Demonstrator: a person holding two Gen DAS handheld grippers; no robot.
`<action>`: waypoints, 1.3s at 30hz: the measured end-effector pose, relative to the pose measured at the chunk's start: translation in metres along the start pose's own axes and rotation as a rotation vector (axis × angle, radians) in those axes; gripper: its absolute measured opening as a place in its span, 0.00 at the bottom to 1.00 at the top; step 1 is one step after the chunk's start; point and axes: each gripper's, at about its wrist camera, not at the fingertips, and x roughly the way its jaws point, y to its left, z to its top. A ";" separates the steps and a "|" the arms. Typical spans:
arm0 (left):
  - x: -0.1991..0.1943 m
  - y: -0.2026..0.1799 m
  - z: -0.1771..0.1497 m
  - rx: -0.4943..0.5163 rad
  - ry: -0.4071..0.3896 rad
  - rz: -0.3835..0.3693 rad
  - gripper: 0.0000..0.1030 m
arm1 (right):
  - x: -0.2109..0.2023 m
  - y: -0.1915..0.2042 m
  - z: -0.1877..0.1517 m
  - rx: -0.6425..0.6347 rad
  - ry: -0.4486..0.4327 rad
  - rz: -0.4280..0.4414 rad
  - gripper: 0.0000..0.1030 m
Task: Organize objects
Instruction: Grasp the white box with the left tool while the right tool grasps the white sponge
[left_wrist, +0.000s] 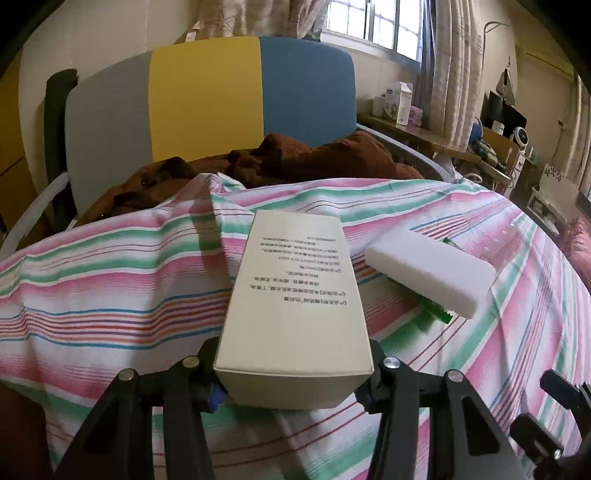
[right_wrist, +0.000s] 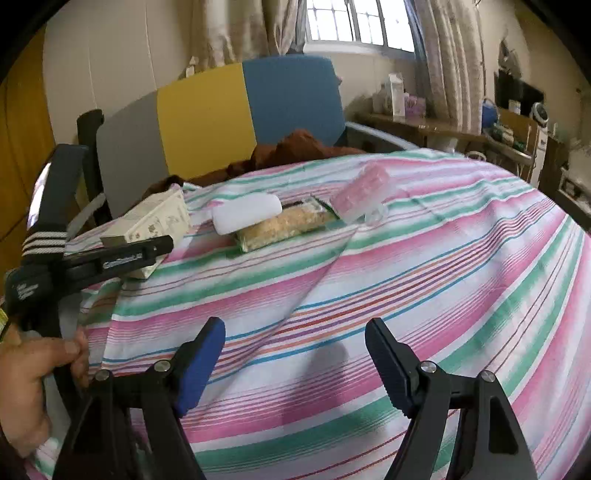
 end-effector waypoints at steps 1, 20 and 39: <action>-0.001 0.001 -0.001 -0.005 -0.006 -0.005 0.51 | 0.001 -0.001 0.003 0.003 0.005 0.024 0.77; 0.002 0.014 -0.006 -0.065 -0.015 -0.084 0.51 | 0.099 0.048 0.087 -0.239 0.071 0.095 0.58; -0.038 0.009 -0.020 0.006 -0.097 -0.034 0.51 | 0.006 0.042 0.018 -0.121 -0.072 0.042 0.56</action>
